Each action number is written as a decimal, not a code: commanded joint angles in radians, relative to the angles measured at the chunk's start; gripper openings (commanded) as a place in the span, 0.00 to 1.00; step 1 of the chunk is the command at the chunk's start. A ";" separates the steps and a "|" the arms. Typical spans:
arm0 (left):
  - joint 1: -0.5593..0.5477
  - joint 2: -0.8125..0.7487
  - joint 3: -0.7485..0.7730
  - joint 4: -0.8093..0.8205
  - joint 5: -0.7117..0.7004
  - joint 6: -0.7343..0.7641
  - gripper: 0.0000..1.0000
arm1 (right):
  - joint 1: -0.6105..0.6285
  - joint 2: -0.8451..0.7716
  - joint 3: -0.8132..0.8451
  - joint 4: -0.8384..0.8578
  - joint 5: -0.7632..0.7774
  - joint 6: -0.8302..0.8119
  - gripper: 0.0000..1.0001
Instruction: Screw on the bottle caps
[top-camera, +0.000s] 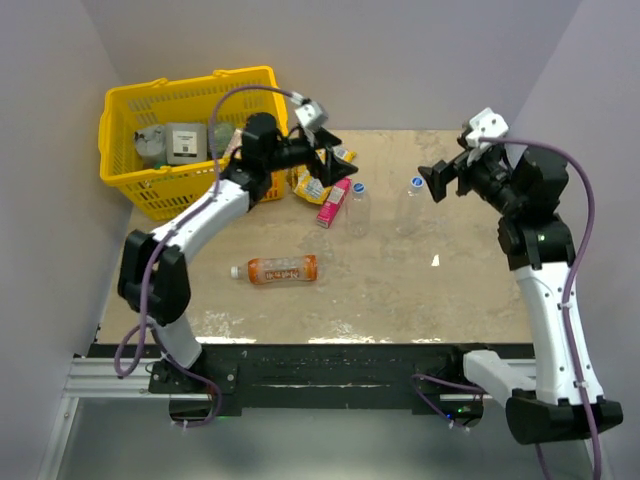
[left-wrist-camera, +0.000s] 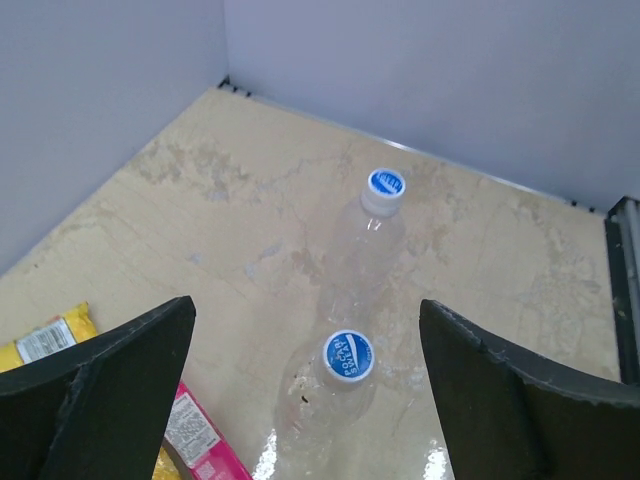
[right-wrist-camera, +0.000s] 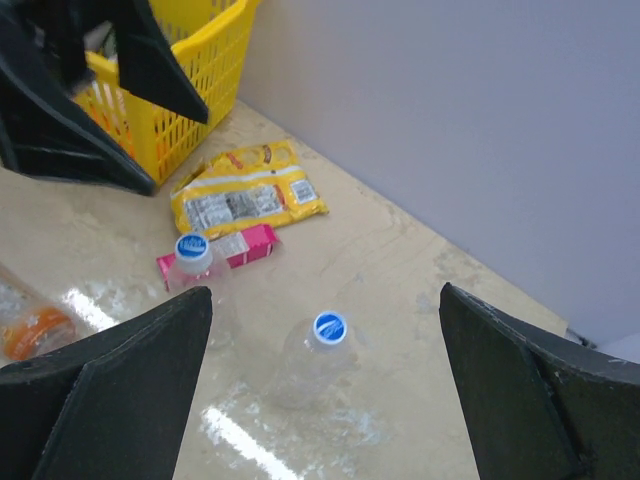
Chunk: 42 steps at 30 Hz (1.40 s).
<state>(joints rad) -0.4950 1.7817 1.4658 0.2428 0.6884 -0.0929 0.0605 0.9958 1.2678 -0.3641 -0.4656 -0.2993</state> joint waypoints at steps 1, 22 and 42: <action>0.097 -0.272 0.065 -0.005 0.197 -0.180 1.00 | 0.073 0.139 0.229 -0.074 -0.050 -0.047 0.99; 0.605 -1.018 -0.211 -0.462 -0.632 -0.036 1.00 | 0.955 1.320 1.151 -0.565 0.206 -0.277 0.99; 0.608 -0.999 -0.254 -0.441 -0.533 -0.102 1.00 | 0.998 1.514 1.093 -0.645 0.380 -0.308 0.98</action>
<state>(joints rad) 0.1047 0.7689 1.2243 -0.2329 0.1192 -0.1574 1.0538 2.5099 2.3585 -0.9798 -0.1215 -0.6064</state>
